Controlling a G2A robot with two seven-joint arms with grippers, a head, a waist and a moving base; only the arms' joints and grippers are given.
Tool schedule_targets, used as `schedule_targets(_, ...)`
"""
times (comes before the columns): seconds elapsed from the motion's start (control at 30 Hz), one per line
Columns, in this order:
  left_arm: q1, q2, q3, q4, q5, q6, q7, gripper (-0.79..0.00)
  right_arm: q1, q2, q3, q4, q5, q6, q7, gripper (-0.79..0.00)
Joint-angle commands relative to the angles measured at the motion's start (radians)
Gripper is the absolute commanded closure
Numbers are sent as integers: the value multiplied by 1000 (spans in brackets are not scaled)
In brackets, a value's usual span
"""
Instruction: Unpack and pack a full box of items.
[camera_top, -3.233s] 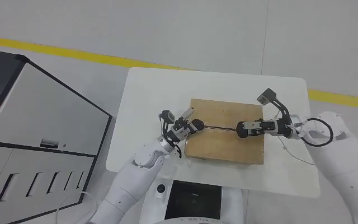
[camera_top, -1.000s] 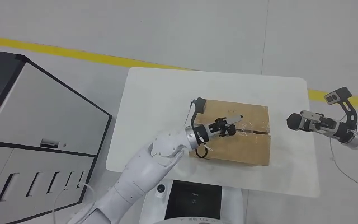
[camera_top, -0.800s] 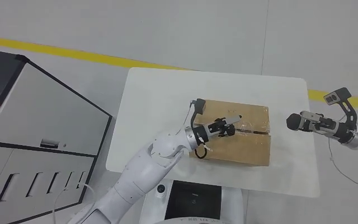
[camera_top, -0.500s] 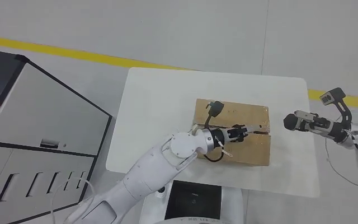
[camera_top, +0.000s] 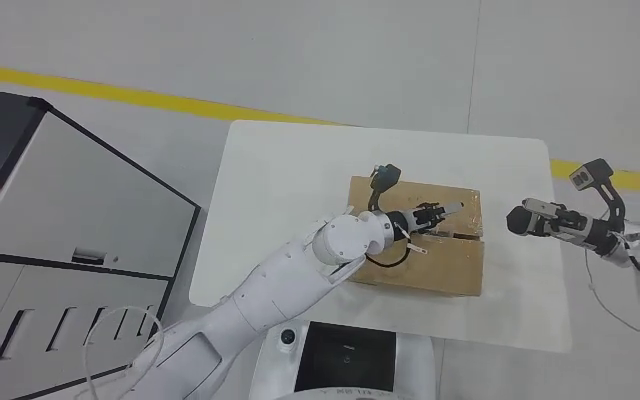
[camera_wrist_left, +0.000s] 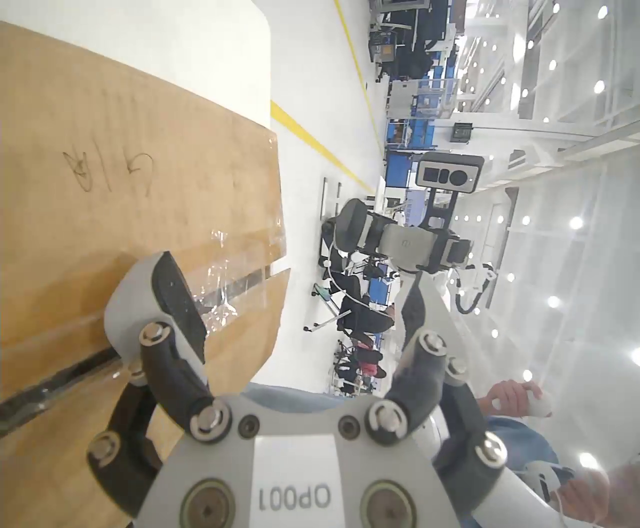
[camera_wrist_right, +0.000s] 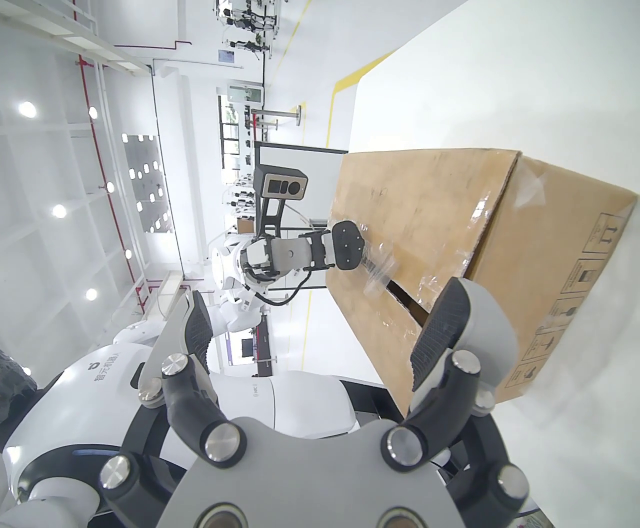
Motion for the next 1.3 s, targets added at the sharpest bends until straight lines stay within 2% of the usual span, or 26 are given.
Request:
schedule_targets(0.0, -8, -5, 5, 10, -2, 7, 2, -785, 1, 0, 0, -2, -2, 3, -1, -785)
schedule_targets(0.43, -47, -38, 50, 66, 26, 30, 0, -785, -6, -2, 11, 12, 7, 2, 4, -785)
schedule_targets(0.7, -44, -65, 71, 82, -36, -36, -10, -785, -6, -3, 27, 38, 37, 4, 0, -785)
schedule_targets(0.97, -64, -99, 96, 130, -76, -105, 8, -785, 8, 5, 111, 143, 107, -1, 36, -785)
schedule_targets(1.27, -85, -147, 137, 181, -132, -177, 15, -785, -20, 9, 161, 175, 130, -6, 53, -785)
